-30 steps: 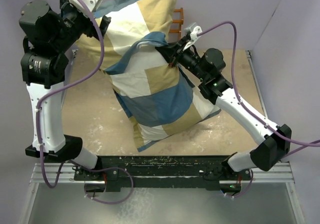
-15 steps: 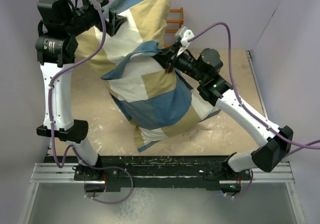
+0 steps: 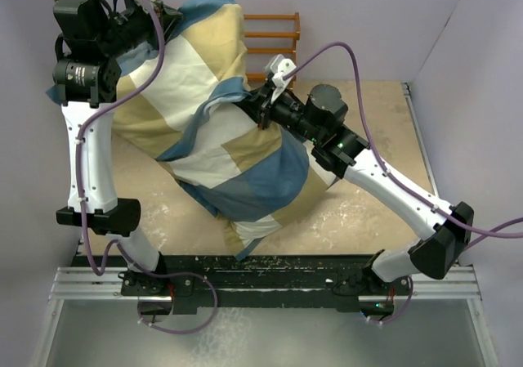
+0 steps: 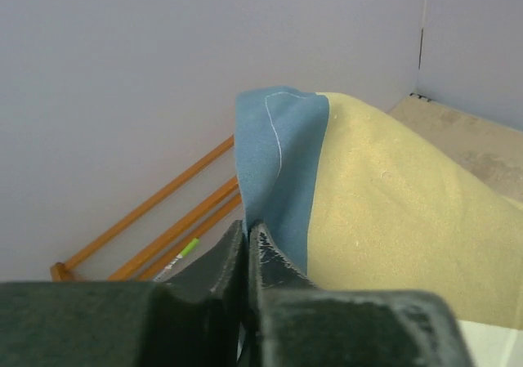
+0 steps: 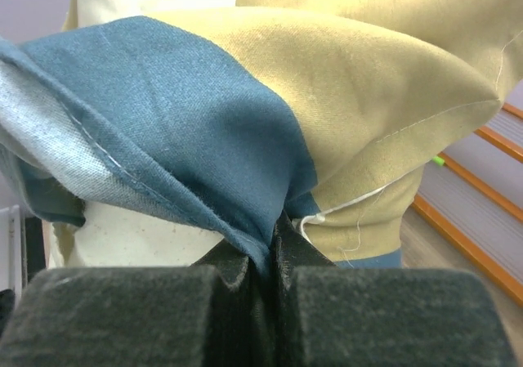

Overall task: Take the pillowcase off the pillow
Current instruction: Remove the pillow from the pillowcase.

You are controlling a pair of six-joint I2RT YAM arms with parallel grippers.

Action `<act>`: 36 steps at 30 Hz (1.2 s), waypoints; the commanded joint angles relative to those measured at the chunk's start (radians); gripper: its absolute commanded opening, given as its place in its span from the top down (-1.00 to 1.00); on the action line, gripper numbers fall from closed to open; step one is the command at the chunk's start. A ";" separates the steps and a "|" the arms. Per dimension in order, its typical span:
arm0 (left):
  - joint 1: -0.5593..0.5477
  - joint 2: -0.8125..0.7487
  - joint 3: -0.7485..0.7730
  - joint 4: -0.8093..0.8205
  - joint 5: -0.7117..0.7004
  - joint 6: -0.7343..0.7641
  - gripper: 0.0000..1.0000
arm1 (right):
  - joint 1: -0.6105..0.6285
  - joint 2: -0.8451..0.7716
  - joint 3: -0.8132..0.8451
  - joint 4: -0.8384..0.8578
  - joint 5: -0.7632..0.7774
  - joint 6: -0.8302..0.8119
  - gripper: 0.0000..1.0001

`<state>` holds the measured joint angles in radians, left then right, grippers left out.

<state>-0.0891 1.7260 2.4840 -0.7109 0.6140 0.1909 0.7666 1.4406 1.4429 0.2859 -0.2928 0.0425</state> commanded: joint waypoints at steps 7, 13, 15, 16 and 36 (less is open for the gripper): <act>0.017 -0.136 -0.066 0.387 -0.147 -0.088 1.00 | 0.005 -0.012 0.043 -0.105 0.218 0.007 1.00; 0.017 -0.151 -0.065 0.509 -0.365 0.028 1.00 | 0.005 -0.075 -0.134 -0.113 0.267 0.034 1.00; 0.017 -0.153 -0.068 0.537 -0.384 0.044 1.00 | 0.015 -0.093 -0.190 -0.107 0.267 0.035 1.00; 0.017 -0.148 -0.058 0.538 -0.384 0.045 1.00 | 0.022 -0.099 -0.207 -0.112 0.269 0.031 1.00; 0.075 -0.048 -0.160 0.395 -0.534 0.163 0.90 | 0.091 -0.528 -0.495 0.152 0.114 0.050 1.00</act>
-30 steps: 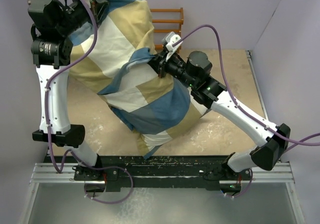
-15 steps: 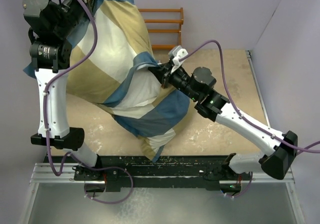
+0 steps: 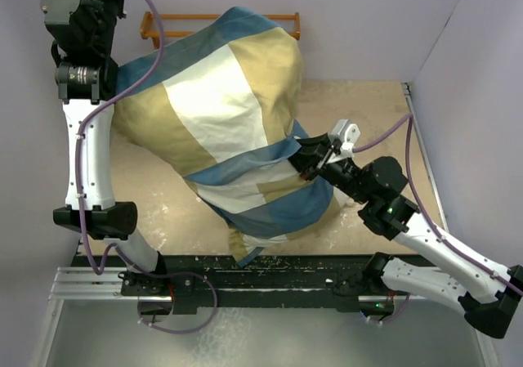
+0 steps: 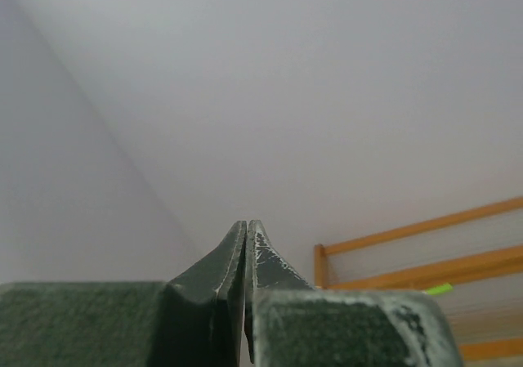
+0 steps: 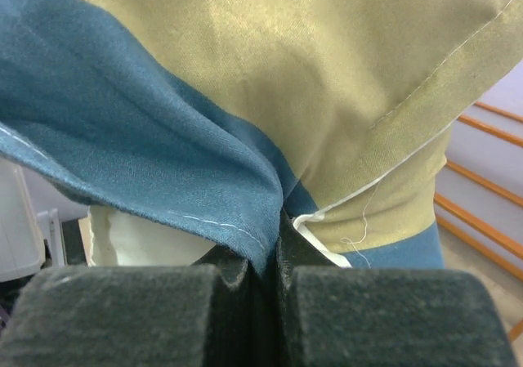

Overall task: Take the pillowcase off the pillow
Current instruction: Remove the pillow from the pillowcase.

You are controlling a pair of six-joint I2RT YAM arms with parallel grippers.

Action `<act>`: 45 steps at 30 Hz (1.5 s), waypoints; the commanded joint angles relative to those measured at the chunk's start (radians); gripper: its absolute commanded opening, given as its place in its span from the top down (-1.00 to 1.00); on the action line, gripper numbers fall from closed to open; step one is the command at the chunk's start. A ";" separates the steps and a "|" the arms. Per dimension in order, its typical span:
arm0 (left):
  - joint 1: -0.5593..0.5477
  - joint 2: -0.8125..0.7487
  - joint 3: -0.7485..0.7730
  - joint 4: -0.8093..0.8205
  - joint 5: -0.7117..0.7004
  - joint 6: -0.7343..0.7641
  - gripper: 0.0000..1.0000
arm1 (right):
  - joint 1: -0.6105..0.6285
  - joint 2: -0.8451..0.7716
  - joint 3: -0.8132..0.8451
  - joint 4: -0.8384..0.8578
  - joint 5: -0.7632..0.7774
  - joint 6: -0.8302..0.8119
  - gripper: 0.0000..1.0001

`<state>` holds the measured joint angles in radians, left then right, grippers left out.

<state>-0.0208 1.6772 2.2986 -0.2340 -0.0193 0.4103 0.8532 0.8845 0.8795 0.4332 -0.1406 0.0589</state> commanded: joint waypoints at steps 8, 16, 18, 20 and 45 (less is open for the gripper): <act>0.101 -0.115 0.246 -0.422 0.663 -0.282 -0.99 | -0.104 0.167 0.277 -0.117 0.127 -0.015 1.00; 0.124 -0.240 0.043 -0.668 0.803 -0.172 -0.99 | -0.158 0.154 0.310 -0.101 -0.080 -0.086 1.00; 0.124 -0.224 0.033 -0.662 0.730 -0.141 -0.99 | -0.160 0.158 0.322 -0.110 -0.097 -0.089 1.00; 0.129 -0.209 0.019 -0.627 0.644 -0.134 -0.99 | -0.160 0.159 0.327 -0.114 -0.104 -0.089 1.00; 0.499 -0.181 -0.453 0.392 1.422 -1.248 0.09 | -0.165 0.158 0.351 -0.122 -0.195 -0.052 1.00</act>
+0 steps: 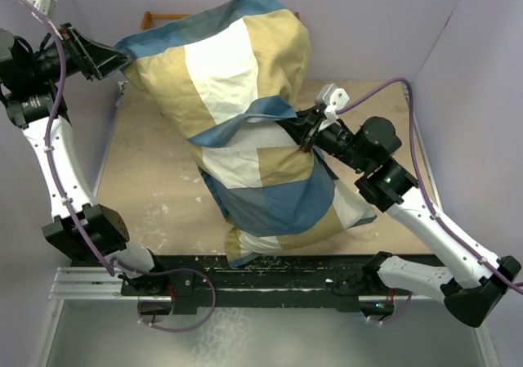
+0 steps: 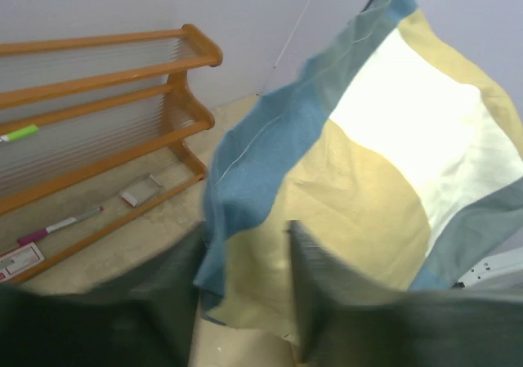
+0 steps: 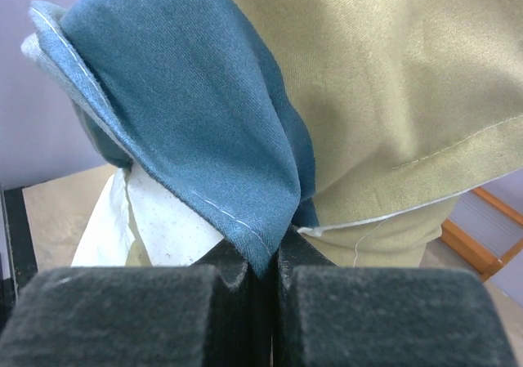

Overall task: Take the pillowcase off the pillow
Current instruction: Remove the pillow from the pillowcase.

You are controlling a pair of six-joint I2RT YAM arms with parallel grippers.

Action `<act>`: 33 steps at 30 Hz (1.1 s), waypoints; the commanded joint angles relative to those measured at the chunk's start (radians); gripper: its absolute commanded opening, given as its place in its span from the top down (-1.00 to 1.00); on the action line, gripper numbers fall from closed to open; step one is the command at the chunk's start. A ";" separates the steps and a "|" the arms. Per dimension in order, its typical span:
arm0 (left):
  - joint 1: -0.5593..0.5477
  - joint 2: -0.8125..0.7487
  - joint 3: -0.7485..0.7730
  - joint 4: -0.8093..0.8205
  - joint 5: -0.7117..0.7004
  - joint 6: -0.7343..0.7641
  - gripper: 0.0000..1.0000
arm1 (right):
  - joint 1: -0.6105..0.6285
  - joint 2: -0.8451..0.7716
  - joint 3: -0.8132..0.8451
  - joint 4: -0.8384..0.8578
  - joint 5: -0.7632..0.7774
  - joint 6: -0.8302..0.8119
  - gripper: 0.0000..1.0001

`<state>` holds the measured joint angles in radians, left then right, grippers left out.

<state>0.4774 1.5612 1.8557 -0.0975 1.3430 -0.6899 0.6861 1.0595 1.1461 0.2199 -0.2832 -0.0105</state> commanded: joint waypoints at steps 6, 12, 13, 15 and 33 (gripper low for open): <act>0.001 -0.110 0.042 0.061 -0.078 0.094 1.00 | 0.002 -0.010 0.092 0.086 -0.058 0.032 1.00; 0.001 -0.156 0.058 -0.121 -0.173 0.337 -0.30 | 0.002 -0.013 0.092 0.082 -0.052 0.034 1.00; 0.001 -0.165 0.044 -0.143 -0.196 0.369 -0.50 | 0.001 -0.012 0.093 0.082 -0.052 0.036 1.00; 0.001 -0.176 0.009 -0.151 -0.226 0.396 -0.62 | 0.001 -0.011 0.095 0.084 -0.059 0.039 1.00; 0.001 -0.101 -0.103 0.171 -0.133 0.025 0.95 | 0.002 -0.020 0.075 0.109 -0.086 0.084 1.00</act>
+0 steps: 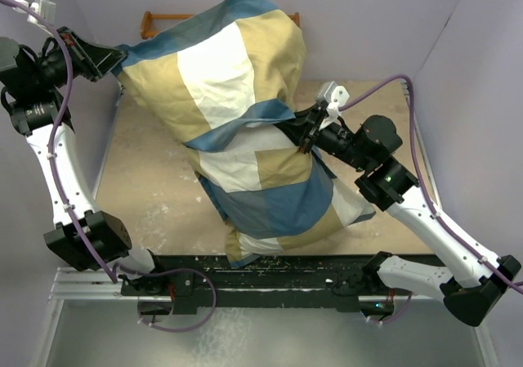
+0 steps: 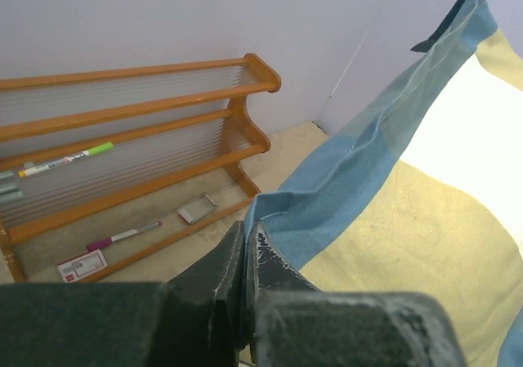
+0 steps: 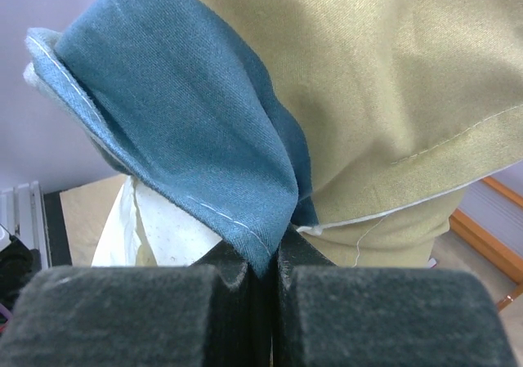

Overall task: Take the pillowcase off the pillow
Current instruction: Remove the pillow from the pillowcase.

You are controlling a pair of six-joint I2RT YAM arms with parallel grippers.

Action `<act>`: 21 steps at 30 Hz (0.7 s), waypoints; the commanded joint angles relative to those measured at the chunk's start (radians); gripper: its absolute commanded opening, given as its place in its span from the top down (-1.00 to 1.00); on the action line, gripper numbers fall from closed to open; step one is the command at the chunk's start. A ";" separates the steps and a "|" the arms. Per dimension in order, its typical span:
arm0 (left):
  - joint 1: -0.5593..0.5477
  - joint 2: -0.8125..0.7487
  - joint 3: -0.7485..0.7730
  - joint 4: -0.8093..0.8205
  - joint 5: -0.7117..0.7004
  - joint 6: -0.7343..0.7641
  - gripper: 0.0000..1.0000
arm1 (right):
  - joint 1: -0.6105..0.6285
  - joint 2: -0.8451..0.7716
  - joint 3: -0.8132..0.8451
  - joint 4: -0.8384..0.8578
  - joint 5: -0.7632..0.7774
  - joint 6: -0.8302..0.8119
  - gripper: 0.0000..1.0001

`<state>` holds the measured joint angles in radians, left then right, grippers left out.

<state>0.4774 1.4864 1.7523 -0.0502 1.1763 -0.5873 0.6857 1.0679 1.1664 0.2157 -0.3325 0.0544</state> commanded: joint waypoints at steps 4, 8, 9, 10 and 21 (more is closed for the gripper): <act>0.007 -0.028 0.074 0.141 -0.010 -0.088 1.00 | 0.001 -0.028 0.050 0.093 -0.017 0.011 1.00; 0.012 -0.027 0.193 0.140 -0.128 -0.065 1.00 | 0.000 -0.029 0.030 0.062 -0.002 0.007 1.00; 0.012 -0.025 0.218 0.149 -0.151 -0.070 1.00 | 0.000 -0.024 0.031 0.042 0.006 0.011 1.00; 0.012 -0.019 0.243 0.162 -0.160 -0.081 1.00 | 0.000 -0.016 0.033 0.025 0.018 0.015 1.00; 0.010 -0.021 0.277 0.081 -0.400 0.016 1.00 | 0.002 -0.003 0.075 -0.035 -0.041 0.015 1.00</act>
<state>0.4774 1.4620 2.0243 0.0288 1.0241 -0.6498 0.6857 1.1091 1.1831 0.1753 -0.2649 0.0605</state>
